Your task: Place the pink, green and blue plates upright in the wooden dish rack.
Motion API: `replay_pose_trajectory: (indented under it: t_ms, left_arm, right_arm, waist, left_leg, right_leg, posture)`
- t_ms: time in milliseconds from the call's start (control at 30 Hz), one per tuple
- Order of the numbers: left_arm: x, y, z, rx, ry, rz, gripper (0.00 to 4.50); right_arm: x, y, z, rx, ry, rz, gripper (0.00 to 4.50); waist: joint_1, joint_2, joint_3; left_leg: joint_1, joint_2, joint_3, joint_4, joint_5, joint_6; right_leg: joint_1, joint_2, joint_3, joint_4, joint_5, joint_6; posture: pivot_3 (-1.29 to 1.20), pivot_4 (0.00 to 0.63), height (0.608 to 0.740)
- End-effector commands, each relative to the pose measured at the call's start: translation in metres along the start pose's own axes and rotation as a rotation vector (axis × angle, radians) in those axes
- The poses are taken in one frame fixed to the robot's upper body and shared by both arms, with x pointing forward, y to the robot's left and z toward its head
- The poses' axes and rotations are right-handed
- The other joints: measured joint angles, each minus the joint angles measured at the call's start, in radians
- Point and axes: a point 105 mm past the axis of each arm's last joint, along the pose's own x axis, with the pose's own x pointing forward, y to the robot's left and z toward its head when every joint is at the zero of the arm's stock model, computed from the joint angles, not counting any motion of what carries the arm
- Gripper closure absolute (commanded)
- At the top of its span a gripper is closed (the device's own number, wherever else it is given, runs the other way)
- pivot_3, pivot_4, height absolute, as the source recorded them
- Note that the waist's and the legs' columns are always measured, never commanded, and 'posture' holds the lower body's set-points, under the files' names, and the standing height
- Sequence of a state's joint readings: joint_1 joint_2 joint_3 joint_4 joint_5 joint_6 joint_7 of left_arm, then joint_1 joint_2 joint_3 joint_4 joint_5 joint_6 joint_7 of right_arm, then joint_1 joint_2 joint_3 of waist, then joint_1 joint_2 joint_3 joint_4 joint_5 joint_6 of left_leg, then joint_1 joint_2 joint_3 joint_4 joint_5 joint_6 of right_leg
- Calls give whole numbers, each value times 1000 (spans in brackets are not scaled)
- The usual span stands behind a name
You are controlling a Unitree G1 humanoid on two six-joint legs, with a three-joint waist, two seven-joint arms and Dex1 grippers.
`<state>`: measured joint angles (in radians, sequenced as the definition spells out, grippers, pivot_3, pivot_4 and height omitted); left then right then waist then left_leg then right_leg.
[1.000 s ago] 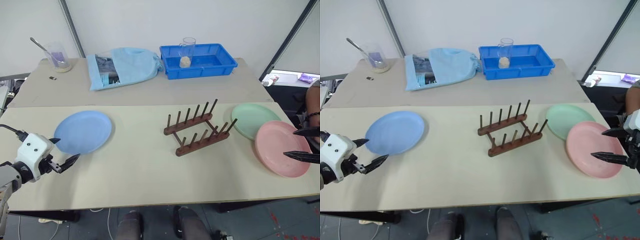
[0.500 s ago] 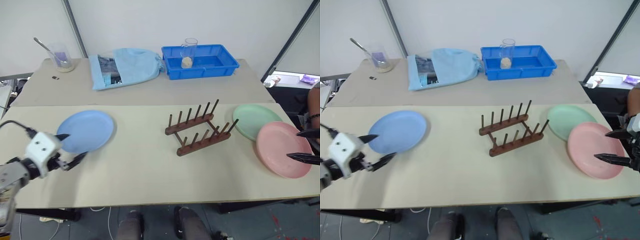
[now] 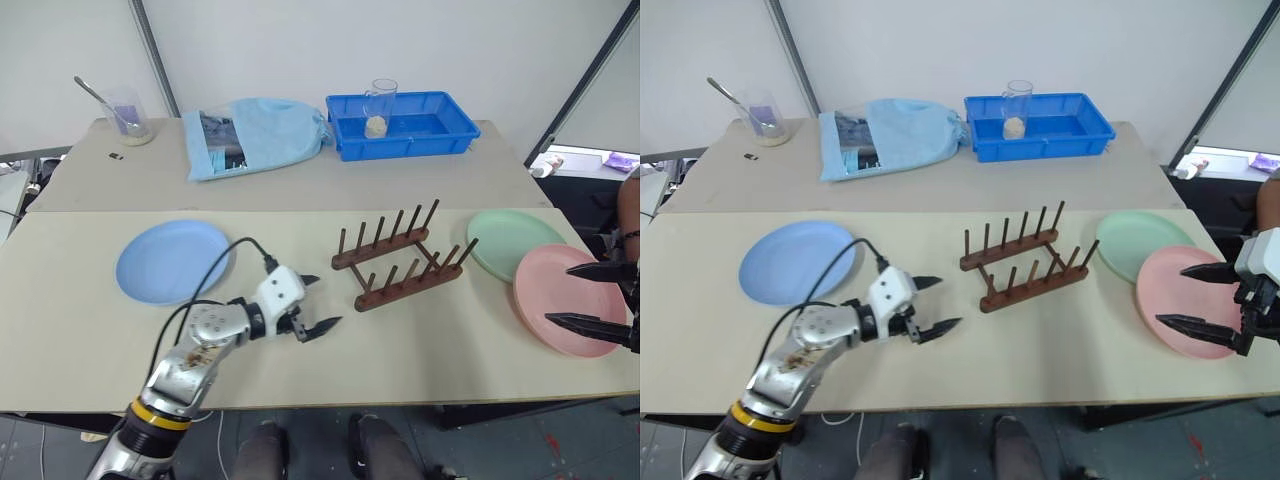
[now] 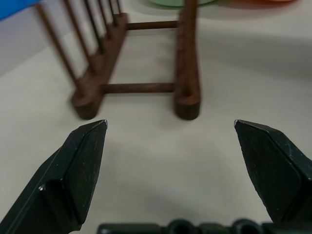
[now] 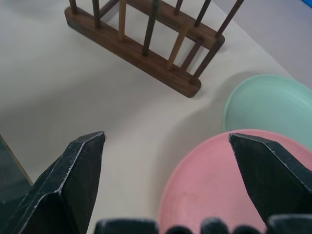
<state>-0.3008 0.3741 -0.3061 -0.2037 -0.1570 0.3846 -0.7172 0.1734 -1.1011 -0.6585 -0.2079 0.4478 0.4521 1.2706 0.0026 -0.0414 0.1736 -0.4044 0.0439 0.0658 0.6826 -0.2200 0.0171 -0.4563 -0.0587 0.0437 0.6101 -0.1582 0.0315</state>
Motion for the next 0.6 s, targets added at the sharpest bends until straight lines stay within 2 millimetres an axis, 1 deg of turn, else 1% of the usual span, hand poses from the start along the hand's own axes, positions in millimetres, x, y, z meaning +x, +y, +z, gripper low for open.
replay_pose_trajectory:
  t_ms: [33, 133, 233, 367, 467, 600]
  left_arm:
    - [29, -2, 3, 7, -20, 30, 24]
    - [47, -10, 0, -2, -17, 32, 24]
    - [56, -14, -4, -2, -17, 28, 24]
    - [67, -10, -7, -4, -4, 86, 24]
    - [69, -15, -6, -19, -18, 64, 823]
    - [66, -18, -8, -22, -26, 35, 2653]
  right_arm:
    - [-4, 10, 15, -20, -35, -31, 0]
    - [-4, 15, 19, -15, -41, -35, 0]
    - [-4, 17, 23, -13, -42, -37, 0]
    - [-4, 20, 27, -12, -44, -36, 0]
    - [-3, 22, 28, -11, -44, -37, 0]
    - [-1, 22, 29, -8, -48, -40, 0]
  waist:
    - [2, 0, 0]
    - [-1, 0, 0]
    - [-5, 0, 0]
    - [-4, 0, 0]
    - [-4, 0, 0]
    - [-3, 0, 0]
  left_leg:
    - [0, -1, -1, 0, 0, 0]
    - [0, -3, -3, 1, 0, 0]
    - [0, -8, -9, 1, 0, 0]
    - [-1, -9, -13, 1, 0, 0]
    - [-2, -10, -13, 1, 0, 0]
    - [-2, -10, -13, 1, 0, 0]
  right_leg:
    - [1, 0, 0, 0, 0, 0]
    - [1, 0, 2, 0, 0, 1]
    - [1, 0, 3, 0, 0, 1]
    - [1, 0, 2, 0, 0, 1]
    - [1, -1, 2, 0, 0, 1]
    - [1, -1, 2, -1, 0, 1]
  posture:
    - [0, 150, 720]
    - [0, 150, 720]
    - [0, 150, 720]
    - [0, 150, 720]
    - [0, 150, 720]
    - [0, 150, 720]
